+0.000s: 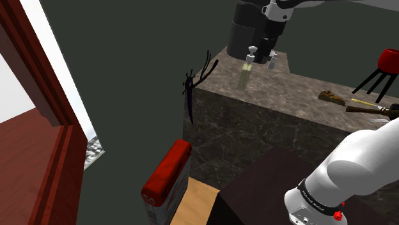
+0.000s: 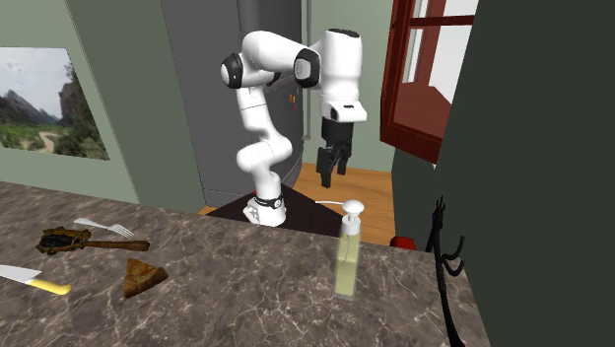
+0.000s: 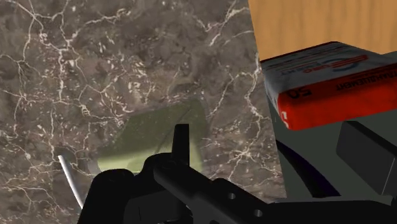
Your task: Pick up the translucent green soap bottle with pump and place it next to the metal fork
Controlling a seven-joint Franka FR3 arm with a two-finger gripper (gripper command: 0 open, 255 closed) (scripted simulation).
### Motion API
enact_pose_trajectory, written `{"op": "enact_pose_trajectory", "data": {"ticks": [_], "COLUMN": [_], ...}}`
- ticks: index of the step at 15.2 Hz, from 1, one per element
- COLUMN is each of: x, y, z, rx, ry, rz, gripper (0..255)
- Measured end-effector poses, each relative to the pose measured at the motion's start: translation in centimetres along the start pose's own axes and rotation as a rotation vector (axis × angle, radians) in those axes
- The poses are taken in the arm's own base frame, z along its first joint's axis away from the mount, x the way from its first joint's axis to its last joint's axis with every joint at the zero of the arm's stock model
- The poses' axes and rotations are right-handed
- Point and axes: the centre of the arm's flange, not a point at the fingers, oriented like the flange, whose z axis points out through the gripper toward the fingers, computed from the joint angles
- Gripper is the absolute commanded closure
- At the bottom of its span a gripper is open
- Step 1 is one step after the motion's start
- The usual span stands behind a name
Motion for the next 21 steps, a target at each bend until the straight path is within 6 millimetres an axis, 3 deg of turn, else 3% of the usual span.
{"op": "enact_pose_trajectory", "data": {"ticks": [9,17,21], "x": [6.3,7.2,7.2], "y": [8.6,9.3,9.4], "z": [-1.5,2.2,2.6], "rx": [-0.023,-0.026,-0.026], "ry": [0.041,0.044,0.044], "rz": [-0.047,-0.053,-0.053], "gripper": [0,0,0]}}
